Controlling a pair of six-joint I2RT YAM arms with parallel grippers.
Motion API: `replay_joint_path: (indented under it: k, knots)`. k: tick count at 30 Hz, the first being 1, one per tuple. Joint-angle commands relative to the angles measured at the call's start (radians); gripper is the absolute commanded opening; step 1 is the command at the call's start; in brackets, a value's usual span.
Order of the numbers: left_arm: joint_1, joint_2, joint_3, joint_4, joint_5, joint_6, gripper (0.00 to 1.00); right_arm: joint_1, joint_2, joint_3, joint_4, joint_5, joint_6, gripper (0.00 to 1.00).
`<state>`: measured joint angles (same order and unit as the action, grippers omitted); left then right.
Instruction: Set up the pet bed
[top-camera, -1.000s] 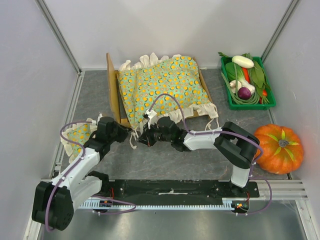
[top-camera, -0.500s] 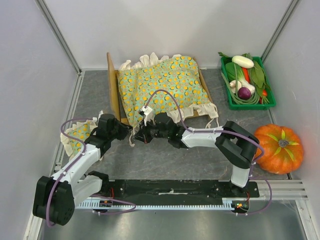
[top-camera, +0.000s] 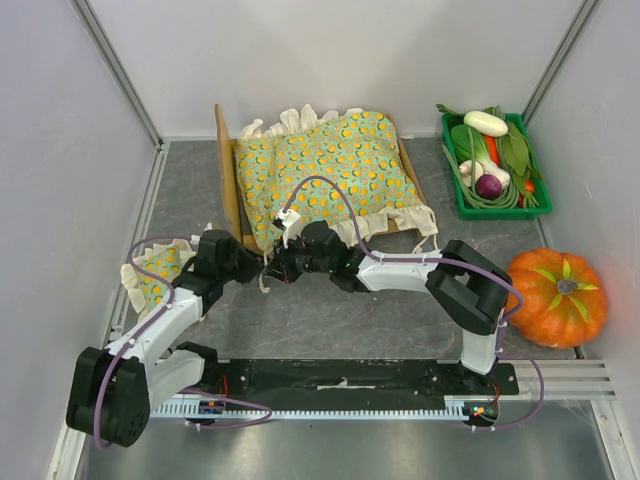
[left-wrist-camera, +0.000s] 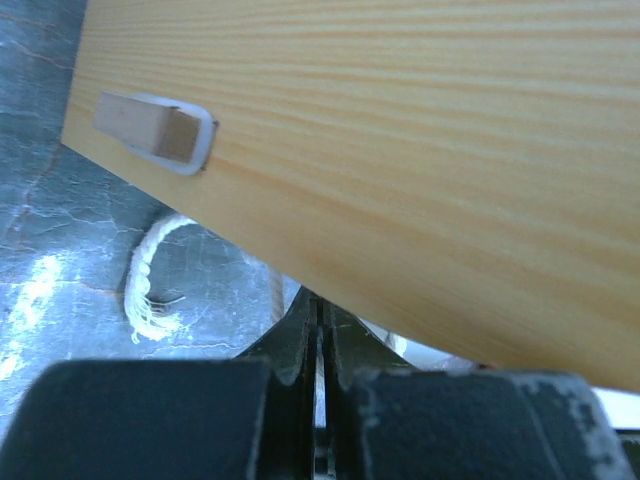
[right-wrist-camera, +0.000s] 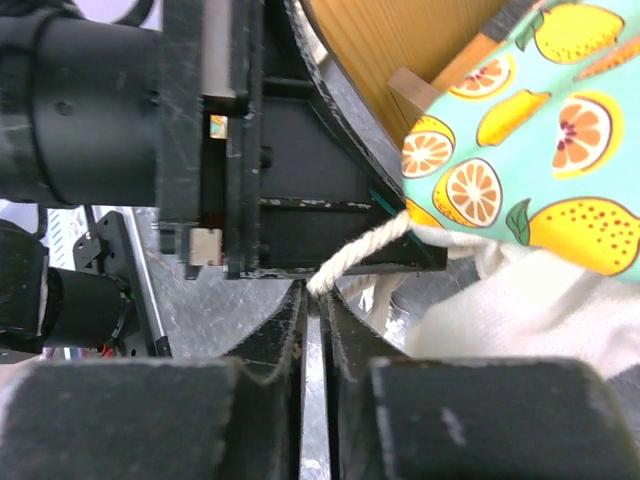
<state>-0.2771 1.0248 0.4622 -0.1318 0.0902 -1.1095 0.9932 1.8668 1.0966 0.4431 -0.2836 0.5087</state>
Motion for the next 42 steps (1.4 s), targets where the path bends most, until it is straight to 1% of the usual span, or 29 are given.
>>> replay_joint_path:
  k: [1, 2, 3, 9, 15, 18, 21, 22, 23, 26, 27, 29, 30, 33, 39, 42]
  knots:
    - [-0.011, -0.006, -0.003, 0.087, 0.088, 0.071, 0.02, 0.007, 0.005, 0.028, -0.05, 0.064, -0.03, 0.2]
    - [-0.011, -0.009, -0.011, 0.09, 0.088, 0.071, 0.02, 0.009, 0.0, 0.031, -0.064, 0.073, -0.045, 0.23]
    - [-0.011, -0.011, -0.017, 0.106, 0.094, 0.071, 0.02, 0.009, -0.003, 0.034, -0.087, 0.078, -0.053, 0.29]
    - [-0.011, 0.007, -0.017, 0.123, 0.112, 0.089, 0.02, 0.009, -0.049, 0.022, -0.127, 0.086, -0.096, 0.46]
    - [-0.011, 0.052, -0.002, 0.119, 0.117, 0.099, 0.02, 0.009, -0.109, 0.014, -0.179, 0.07, -0.139, 0.51]
    - [-0.011, 0.063, 0.004, 0.121, 0.112, 0.097, 0.02, 0.007, -0.141, -0.004, -0.202, 0.093, -0.148, 0.53]
    - [-0.011, 0.06, 0.004, 0.12, 0.1, 0.096, 0.02, 0.009, -0.184, -0.044, -0.205, 0.148, -0.151, 0.54]
    - [-0.013, 0.06, 0.004, 0.12, 0.098, 0.097, 0.02, 0.007, -0.202, -0.053, -0.204, 0.165, -0.15, 0.54]
    - [-0.011, 0.061, 0.006, 0.12, 0.095, 0.096, 0.02, 0.007, -0.21, -0.064, -0.205, 0.214, -0.142, 0.54]
    - [-0.011, 0.058, 0.007, 0.113, 0.094, 0.099, 0.02, -0.007, -0.227, -0.096, -0.192, 0.248, -0.11, 0.44]
    - [-0.011, 0.055, 0.007, 0.113, 0.089, 0.099, 0.02, -0.008, -0.222, -0.101, -0.192, 0.253, -0.102, 0.39]
    - [-0.011, 0.054, 0.006, 0.113, 0.088, 0.097, 0.02, -0.011, -0.21, -0.092, -0.192, 0.235, -0.11, 0.34]
    - [-0.011, 0.054, 0.006, 0.112, 0.086, 0.097, 0.02, -0.014, -0.198, -0.087, -0.185, 0.197, -0.108, 0.3]
    - [-0.011, 0.054, 0.007, 0.113, 0.083, 0.097, 0.02, -0.013, -0.179, -0.077, -0.158, 0.175, -0.092, 0.22]
    - [-0.011, 0.052, 0.015, 0.107, 0.079, 0.096, 0.02, -0.011, -0.123, -0.018, -0.172, 0.146, -0.105, 0.25]
    - [-0.013, 0.05, 0.02, 0.104, 0.077, 0.096, 0.02, -0.013, -0.089, 0.002, -0.181, 0.141, -0.108, 0.25]
